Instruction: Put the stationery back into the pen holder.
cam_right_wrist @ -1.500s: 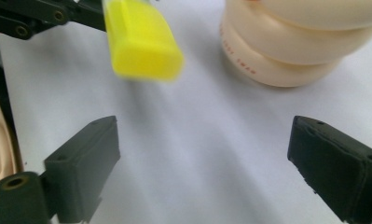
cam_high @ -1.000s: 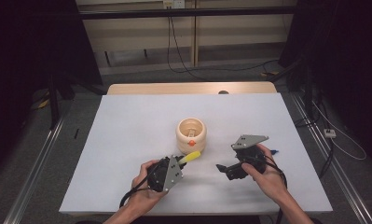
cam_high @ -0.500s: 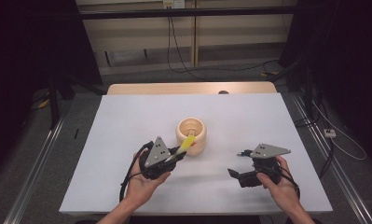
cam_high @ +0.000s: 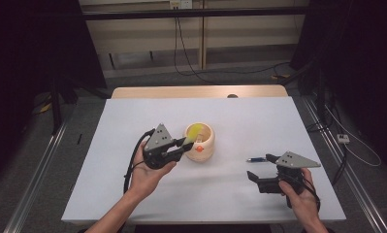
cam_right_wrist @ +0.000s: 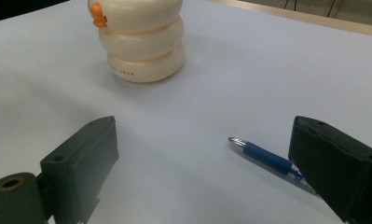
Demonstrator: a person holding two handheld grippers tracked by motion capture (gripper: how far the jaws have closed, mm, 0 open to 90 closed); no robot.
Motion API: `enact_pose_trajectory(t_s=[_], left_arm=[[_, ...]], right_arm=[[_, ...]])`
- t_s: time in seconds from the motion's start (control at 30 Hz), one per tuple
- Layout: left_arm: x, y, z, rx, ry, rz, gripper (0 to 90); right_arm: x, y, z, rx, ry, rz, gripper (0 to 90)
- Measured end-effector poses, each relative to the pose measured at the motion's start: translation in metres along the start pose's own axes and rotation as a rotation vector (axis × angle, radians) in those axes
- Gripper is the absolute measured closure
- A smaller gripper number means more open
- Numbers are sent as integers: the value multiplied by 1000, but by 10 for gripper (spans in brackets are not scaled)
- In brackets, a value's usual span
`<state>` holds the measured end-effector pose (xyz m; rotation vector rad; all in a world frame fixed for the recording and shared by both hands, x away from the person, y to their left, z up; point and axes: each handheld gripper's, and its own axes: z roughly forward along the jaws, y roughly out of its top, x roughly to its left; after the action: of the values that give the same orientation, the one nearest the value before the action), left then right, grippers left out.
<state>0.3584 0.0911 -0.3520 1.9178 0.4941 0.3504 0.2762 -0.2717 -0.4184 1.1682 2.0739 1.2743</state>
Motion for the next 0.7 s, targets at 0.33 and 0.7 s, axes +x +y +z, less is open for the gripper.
enact_pose_trajectory(t_s=[0.33,0.7], left_arm=[[20,26,22,-41,5,-65,773],[37,31,49,-58,43,-117,772]], right_arm=[[-3,-10,-3,-15,-10,29,73],[-5,-12,-2,-12,-9,36,75]])
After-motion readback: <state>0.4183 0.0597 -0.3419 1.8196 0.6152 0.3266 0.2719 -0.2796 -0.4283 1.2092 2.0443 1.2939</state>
